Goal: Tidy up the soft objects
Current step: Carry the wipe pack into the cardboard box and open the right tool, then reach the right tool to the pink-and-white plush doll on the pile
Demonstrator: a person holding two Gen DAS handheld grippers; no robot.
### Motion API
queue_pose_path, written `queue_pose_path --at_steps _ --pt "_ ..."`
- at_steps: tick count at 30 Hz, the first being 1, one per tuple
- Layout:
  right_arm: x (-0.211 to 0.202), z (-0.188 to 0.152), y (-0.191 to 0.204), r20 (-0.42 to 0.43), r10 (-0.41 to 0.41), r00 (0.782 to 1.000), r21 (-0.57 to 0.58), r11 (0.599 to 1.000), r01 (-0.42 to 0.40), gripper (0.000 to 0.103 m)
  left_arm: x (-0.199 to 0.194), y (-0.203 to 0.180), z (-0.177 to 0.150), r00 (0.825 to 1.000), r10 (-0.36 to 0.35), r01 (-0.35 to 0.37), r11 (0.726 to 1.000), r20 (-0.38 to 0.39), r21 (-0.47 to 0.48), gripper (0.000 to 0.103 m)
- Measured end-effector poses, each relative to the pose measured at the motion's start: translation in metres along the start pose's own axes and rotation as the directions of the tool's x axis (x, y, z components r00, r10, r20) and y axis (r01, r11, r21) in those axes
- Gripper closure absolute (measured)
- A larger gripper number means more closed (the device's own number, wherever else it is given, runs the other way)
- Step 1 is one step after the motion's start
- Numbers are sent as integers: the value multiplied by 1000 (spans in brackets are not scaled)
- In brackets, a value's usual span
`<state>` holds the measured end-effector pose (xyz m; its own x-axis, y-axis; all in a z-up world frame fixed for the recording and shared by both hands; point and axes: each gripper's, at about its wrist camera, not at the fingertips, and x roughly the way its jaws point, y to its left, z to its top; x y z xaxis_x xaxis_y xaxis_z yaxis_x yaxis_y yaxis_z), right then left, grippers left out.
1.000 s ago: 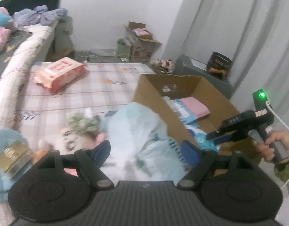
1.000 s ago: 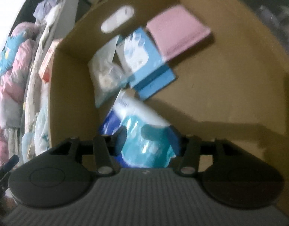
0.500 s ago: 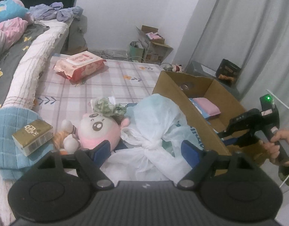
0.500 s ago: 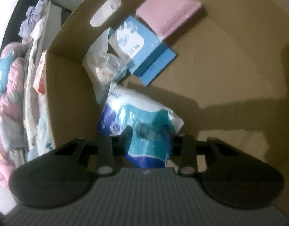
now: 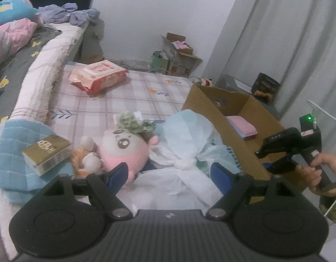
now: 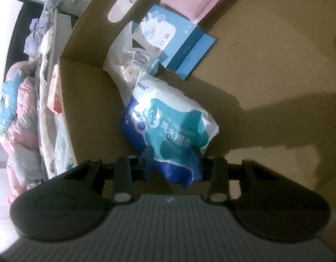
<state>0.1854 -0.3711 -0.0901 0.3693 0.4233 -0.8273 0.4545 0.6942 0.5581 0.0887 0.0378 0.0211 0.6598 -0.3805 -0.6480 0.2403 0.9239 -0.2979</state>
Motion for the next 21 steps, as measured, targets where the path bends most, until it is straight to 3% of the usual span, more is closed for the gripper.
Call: queue_pose_path --at_steps 5,12,21 --pt "3 -5 3 -8 46 999 14 999 -46 67 -8 12 -6 999 47 -47 999 21 -2 20" --pt "-29 -10 10 49 58 997 -71 996 -55 48 -19 31 -11 995 90 -90 996 44 -11 20" --pt "-80 -25 37 142 98 985 -213 975 -66 45 -14 34 -17 992 113 -114 993 57 27 20"
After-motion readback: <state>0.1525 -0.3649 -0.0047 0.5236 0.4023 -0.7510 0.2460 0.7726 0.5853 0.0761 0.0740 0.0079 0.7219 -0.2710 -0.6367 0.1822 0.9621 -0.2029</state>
